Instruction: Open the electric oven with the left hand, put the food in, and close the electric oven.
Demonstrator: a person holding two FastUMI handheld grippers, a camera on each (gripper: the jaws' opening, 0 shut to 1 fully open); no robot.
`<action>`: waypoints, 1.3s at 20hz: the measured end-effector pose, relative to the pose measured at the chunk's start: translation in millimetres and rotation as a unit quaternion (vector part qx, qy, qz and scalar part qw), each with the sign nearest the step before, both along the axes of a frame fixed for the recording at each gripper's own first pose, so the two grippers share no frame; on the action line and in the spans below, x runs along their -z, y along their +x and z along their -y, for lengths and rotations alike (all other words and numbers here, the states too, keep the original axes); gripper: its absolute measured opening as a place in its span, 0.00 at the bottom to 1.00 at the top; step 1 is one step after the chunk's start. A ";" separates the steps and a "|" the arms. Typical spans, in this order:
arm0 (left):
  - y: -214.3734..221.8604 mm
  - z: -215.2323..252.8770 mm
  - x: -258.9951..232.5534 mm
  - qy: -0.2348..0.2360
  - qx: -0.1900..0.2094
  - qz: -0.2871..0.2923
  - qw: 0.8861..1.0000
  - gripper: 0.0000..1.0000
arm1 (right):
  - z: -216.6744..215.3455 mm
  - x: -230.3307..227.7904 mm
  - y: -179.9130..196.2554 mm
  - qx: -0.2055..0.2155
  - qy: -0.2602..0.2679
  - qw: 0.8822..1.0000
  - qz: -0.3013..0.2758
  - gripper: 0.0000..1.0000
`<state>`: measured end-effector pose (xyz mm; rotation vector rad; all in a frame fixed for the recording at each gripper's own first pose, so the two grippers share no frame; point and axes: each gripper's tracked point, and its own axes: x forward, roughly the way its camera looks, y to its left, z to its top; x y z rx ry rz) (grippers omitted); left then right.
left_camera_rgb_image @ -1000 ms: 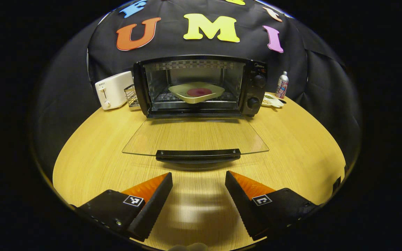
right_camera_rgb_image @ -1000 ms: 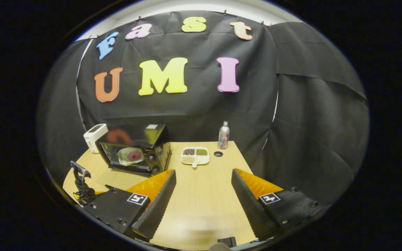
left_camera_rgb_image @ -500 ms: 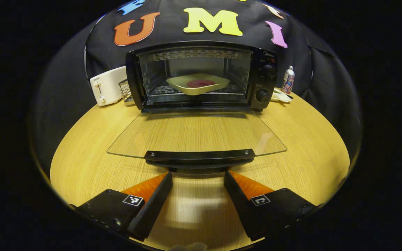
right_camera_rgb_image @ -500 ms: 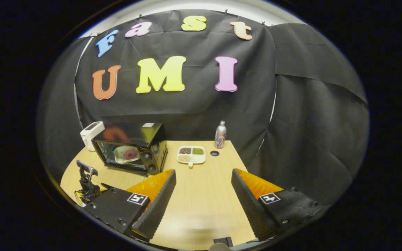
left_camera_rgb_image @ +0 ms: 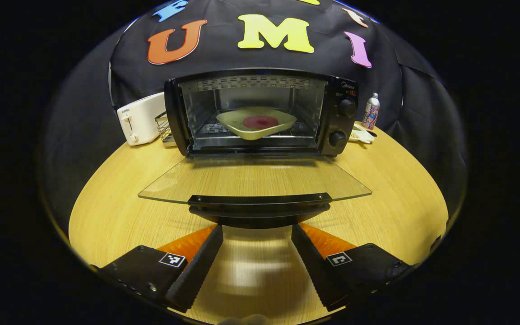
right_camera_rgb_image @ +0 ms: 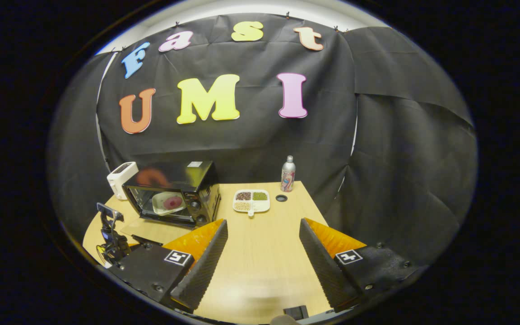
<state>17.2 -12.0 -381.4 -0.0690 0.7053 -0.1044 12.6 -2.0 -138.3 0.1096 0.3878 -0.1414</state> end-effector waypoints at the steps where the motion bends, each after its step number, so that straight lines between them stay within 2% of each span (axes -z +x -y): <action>1: 3.5 -1.4 -5.3 0.000 -0.003 0.004 1.000 0.97 | -0.5 -0.9 -0.3 0.000 0.003 1.000 0.001 0.96; 5: 18.4 -8.4 -31.4 -0.005 -0.015 0.023 1.000 0.97 | -1.5 -4.6 2.5 -0.002 0.004 1.000 0.009 0.96; 7: 26.8 -12.0 -42.8 0.001 -0.013 0.034 0.999 0.97 | -0.7 -7.1 2.5 -0.001 0.008 1.000 0.012 0.96; 8: 31.8 -12.4 -48.7 0.002 -0.011 0.039 0.999 0.98 | 1.4 -9.5 0.4 0.001 0.011 1.000 0.014 1.00; 9: 36.1 -12.9 -54.0 0.003 -0.010 0.043 0.999 0.97 | 2.8 -9.3 0.3 0.002 0.012 1.000 0.016 0.96; 10: 40.7 -11.9 -59.3 0.004 -0.009 0.047 0.999 0.97 | 4.7 -9.0 0.0 0.004 0.014 1.000 0.017 1.00; 12: 51.1 -12.7 -68.8 0.007 -0.005 0.055 0.998 0.97 | 7.5 -8.4 0.2 0.007 0.015 1.000 0.020 0.96; 15: 70.5 -11.2 -84.3 0.012 0.002 0.068 0.998 0.97 | 10.4 -8.2 -4.5 0.014 0.026 0.999 0.022 0.96; 16: 78.0 -10.5 -90.5 0.014 0.004 0.074 0.997 0.96 | 11.6 -8.3 -5.6 0.016 0.029 0.999 0.024 1.00; 18: 91.7 -9.3 -102.9 0.019 0.008 0.088 0.996 0.96 | 13.3 -9.1 -5.8 0.018 0.028 0.999 0.028 0.96; 19: 98.1 -6.9 -111.0 0.016 0.009 0.098 0.995 0.96 | 13.2 -9.3 -5.8 0.020 0.027 0.999 0.030 1.00; 20: 100.6 -3.7 -117.4 0.012 0.010 0.104 0.994 0.96 | 14.1 -9.8 -5.9 0.021 0.028 0.999 0.031 0.96; 22: 99.1 1.1 -121.1 0.008 0.011 0.107 0.994 0.97 | 12.8 -10.7 -7.3 0.023 0.032 0.999 0.033 1.00; 23: 96.4 2.2 -120.0 0.009 0.013 0.105 0.994 0.97 | 11.4 -10.1 -6.9 0.022 0.032 0.999 0.032 0.96; 24: 94.5 4.0 -118.5 0.009 0.015 0.104 0.994 0.97 | 10.7 -10.1 -6.5 0.022 0.032 0.999 0.032 1.00; 26: 87.7 5.4 -115.8 0.008 0.018 0.101 0.995 0.98 | 8.6 -9.7 -6.5 0.022 0.031 0.999 0.031 1.00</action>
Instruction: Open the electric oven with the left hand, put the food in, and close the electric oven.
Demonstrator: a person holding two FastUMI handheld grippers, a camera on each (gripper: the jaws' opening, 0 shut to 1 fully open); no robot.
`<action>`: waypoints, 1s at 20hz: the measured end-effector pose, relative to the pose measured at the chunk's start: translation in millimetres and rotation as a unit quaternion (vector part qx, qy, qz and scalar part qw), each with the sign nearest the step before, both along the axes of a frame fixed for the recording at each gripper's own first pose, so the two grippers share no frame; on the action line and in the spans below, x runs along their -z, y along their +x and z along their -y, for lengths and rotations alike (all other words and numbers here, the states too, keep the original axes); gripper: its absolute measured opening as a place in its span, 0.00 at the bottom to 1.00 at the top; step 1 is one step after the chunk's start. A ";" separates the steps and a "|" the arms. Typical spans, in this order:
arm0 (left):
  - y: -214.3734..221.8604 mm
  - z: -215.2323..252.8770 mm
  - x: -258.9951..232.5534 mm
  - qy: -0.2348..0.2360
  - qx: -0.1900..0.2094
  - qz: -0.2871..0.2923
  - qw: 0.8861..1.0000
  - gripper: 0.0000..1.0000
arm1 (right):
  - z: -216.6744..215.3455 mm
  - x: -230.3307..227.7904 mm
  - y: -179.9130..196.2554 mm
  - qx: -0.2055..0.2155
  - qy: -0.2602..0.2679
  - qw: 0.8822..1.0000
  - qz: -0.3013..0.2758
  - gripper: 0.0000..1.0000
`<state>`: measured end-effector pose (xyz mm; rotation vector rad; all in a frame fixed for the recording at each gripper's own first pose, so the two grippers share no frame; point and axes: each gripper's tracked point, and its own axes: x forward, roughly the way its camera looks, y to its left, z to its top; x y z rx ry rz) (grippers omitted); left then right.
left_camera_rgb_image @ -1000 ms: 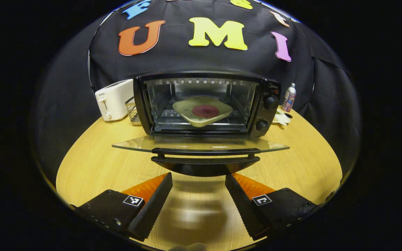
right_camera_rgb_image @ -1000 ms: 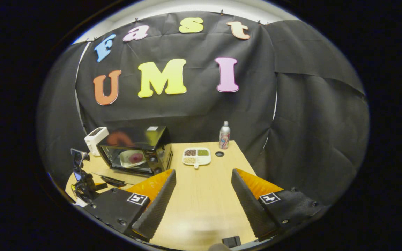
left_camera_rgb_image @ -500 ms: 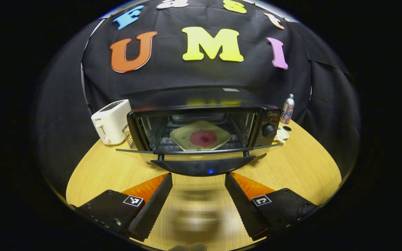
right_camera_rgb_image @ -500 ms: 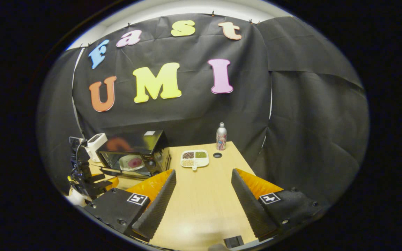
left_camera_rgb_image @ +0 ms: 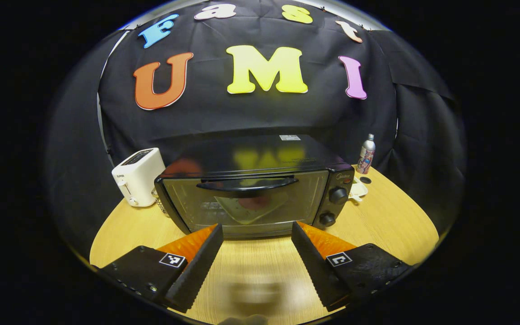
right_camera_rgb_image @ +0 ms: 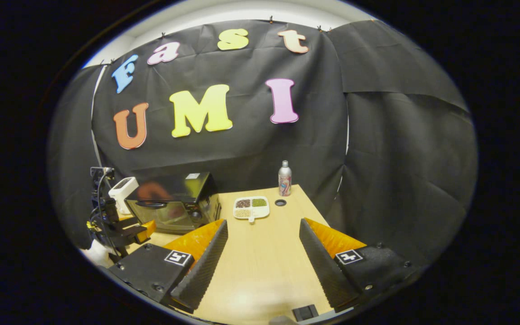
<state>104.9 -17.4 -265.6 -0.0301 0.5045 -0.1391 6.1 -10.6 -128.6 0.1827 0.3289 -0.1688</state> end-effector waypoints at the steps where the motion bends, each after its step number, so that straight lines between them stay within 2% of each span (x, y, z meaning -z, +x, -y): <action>1: -3.5 0.3 0.3 -0.003 0.001 -0.001 1.000 0.97 | -2.6 -0.9 -0.9 0.001 0.001 1.000 0.000 1.00; 5: -18.1 -3.9 -7.2 -0.012 0.007 0.002 1.000 0.97 | -20.7 -1.4 -9.7 0.000 0.001 1.000 -0.002 1.00; 6: -21.2 -3.5 -11.8 -0.014 0.011 0.006 1.000 0.97 | -25.2 -2.1 -13.4 -0.001 -0.004 1.000 -0.003 0.96; 11: -49.8 -8.7 -53.1 -0.020 0.020 0.040 0.999 0.98 | -39.2 -6.0 -23.9 -0.011 -0.019 1.000 -0.002 0.96; 15: -80.2 -26.1 -126.9 -0.020 0.002 0.094 0.995 0.98 | -35.9 -37.5 -31.4 -0.027 -0.020 0.999 0.038 0.96; 16: -90.8 -29.1 -152.2 -0.020 -0.005 0.113 0.993 0.97 | -32.0 -45.1 -35.0 -0.031 -0.021 0.998 0.048 1.00; 20: -143.9 -42.9 -239.5 -0.005 -0.044 0.187 0.981 0.97 | -16.6 -83.9 -62.4 -0.056 -0.011 0.994 0.096 0.96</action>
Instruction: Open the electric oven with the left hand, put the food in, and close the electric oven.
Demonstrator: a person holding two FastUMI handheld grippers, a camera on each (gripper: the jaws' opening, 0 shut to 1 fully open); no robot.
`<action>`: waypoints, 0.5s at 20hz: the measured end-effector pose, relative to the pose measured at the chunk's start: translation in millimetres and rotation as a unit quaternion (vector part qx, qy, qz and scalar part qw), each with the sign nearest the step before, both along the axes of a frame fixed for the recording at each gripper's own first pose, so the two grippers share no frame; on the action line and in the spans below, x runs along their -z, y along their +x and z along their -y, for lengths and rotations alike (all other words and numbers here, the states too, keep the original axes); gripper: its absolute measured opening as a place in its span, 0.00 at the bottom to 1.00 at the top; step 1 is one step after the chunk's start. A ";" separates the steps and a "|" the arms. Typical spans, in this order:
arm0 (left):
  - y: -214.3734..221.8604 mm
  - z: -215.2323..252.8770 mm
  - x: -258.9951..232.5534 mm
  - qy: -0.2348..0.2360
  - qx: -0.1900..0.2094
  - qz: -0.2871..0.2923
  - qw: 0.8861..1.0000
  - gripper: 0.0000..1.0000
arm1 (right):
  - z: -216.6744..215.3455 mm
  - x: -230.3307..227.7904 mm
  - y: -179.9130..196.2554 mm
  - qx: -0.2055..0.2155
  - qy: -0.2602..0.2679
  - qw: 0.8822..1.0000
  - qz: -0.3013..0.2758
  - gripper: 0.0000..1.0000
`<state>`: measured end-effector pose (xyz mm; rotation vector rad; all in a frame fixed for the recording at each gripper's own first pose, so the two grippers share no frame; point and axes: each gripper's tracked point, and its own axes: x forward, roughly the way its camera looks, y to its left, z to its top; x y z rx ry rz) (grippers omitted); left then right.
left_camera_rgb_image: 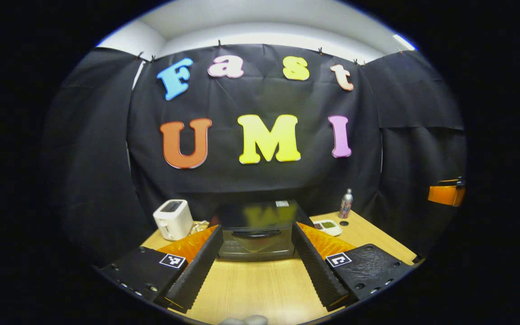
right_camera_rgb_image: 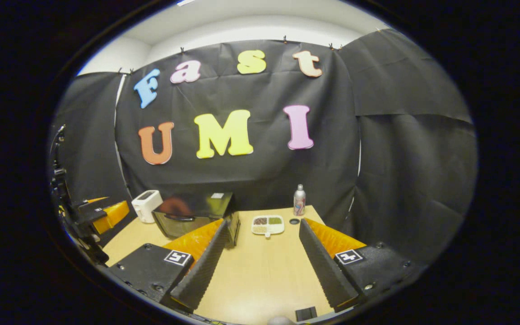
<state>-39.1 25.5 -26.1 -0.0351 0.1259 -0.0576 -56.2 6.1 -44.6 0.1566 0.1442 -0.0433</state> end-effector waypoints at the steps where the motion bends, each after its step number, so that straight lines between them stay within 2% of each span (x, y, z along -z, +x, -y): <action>1: -15.3 2.6 -13.9 -0.002 -0.005 0.013 1.000 0.97 | 7.0 -9.5 -8.3 -0.002 -0.003 1.000 0.012 1.00; 2: -30.3 7.1 -27.3 -0.003 -0.009 0.022 1.000 0.96 | 15.1 -18.1 -17.8 0.001 -0.007 1.000 0.025 0.96; 5: -70.0 14.0 -49.0 -0.003 -0.029 0.043 0.999 0.96 | 22.9 -28.6 -41.1 -0.014 -0.013 0.999 0.048 0.96; 7: -93.1 20.1 -55.1 -0.002 -0.042 0.054 0.998 0.97 | 29.7 -24.1 -59.9 -0.025 -0.021 0.998 0.048 1.00; 8: -102.0 22.4 -55.3 0.001 -0.048 0.053 0.997 0.97 | 33.7 -24.0 -67.7 -0.023 -0.029 0.998 0.053 0.96; 10: -117.2 28.0 -53.4 0.004 -0.054 0.048 0.997 0.96 | 37.7 -21.7 -77.3 -0.023 -0.039 0.997 0.058 0.96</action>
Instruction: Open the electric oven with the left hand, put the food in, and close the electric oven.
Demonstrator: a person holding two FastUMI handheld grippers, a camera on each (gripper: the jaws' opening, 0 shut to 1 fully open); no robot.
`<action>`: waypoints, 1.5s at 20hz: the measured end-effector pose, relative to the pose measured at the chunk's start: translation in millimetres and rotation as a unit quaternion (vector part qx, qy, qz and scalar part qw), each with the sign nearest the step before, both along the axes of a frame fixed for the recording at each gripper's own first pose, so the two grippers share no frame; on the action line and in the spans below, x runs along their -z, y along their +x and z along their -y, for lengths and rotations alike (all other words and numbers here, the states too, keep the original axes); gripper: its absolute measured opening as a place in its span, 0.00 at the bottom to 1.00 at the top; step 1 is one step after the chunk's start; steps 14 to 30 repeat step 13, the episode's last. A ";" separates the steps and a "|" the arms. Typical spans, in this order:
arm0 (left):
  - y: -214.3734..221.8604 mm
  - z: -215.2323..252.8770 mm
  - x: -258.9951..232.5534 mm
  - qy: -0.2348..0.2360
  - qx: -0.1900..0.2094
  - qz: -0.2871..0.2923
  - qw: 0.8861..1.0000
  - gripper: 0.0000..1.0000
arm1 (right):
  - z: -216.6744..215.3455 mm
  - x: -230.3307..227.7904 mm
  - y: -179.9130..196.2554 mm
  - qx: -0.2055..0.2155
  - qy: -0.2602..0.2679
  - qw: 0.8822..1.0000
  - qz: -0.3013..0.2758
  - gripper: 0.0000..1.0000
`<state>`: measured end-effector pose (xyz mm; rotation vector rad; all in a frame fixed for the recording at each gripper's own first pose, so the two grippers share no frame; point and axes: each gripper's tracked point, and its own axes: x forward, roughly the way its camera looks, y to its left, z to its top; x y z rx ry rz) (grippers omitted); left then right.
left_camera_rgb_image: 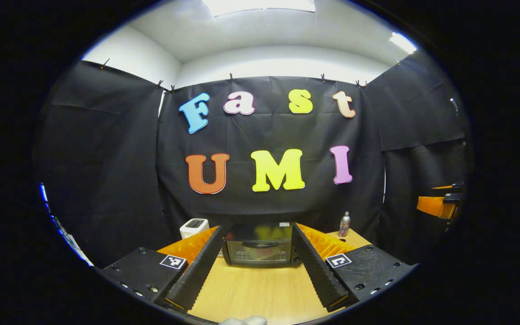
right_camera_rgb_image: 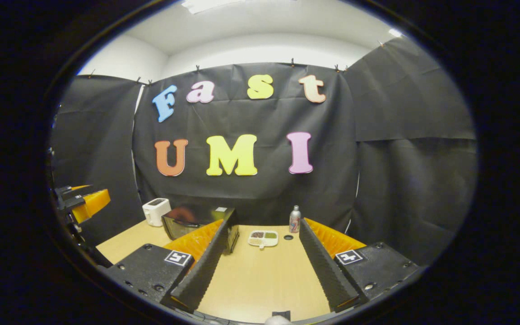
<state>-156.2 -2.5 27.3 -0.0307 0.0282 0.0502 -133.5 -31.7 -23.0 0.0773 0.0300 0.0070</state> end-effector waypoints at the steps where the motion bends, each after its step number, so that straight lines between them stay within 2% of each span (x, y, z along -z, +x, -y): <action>1: -7.0 3.1 2.6 -0.004 -0.001 -0.004 1.000 0.96 | -2.0 1.6 -6.1 -0.005 0.001 1.000 0.001 0.96; 3: -19.7 7.5 1.5 -0.008 0.000 -0.005 1.000 0.97 | -1.9 -0.4 -16.5 -0.011 0.004 1.000 0.007 0.96; 4: -25.4 8.7 -2.1 -0.006 0.000 0.000 1.000 1.00 | 1.3 0.3 -20.6 -0.008 0.005 1.000 0.007 0.96; 5: -29.4 9.6 -3.9 -0.005 0.001 0.001 1.000 0.97 | 3.2 2.2 -24.8 -0.008 0.007 1.000 0.008 0.96; 12: -37.4 21.5 -11.8 -0.001 0.021 0.011 1.000 0.97 | 15.4 0.3 -44.6 0.010 0.016 1.000 0.016 0.96; 30: -36.6 22.9 -11.3 -0.001 0.025 0.010 1.000 0.97 | 16.6 1.8 -44.7 0.012 0.017 1.000 0.014 0.96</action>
